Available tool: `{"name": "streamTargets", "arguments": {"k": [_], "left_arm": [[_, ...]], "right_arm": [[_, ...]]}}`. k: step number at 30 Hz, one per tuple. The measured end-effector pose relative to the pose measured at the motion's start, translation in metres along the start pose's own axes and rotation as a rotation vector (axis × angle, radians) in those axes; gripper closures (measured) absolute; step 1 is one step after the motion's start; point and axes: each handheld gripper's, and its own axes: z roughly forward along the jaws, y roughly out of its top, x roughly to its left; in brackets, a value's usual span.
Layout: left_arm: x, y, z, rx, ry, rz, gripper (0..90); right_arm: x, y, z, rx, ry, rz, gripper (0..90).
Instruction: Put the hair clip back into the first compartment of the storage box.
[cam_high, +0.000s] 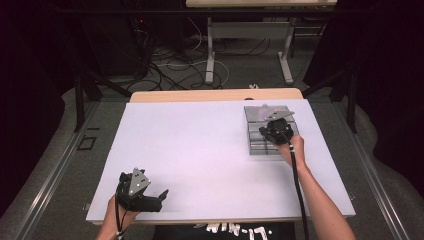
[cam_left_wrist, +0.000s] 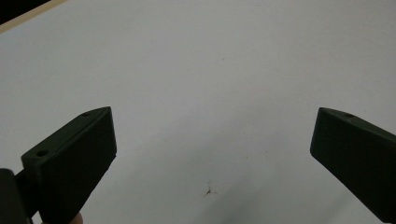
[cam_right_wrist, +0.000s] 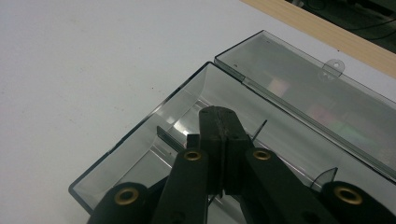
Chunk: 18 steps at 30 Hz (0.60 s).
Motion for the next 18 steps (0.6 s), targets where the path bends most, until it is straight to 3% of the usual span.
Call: {"name": "streamTargets", "arguments": {"k": [18], "left_arm": [[0.0,0.0,0.0,-0.005,0.006,0.001,0.3]], "right_arm": [[0.005,0.005,0.014,0.007,0.016,-0.023,90.0]]}}
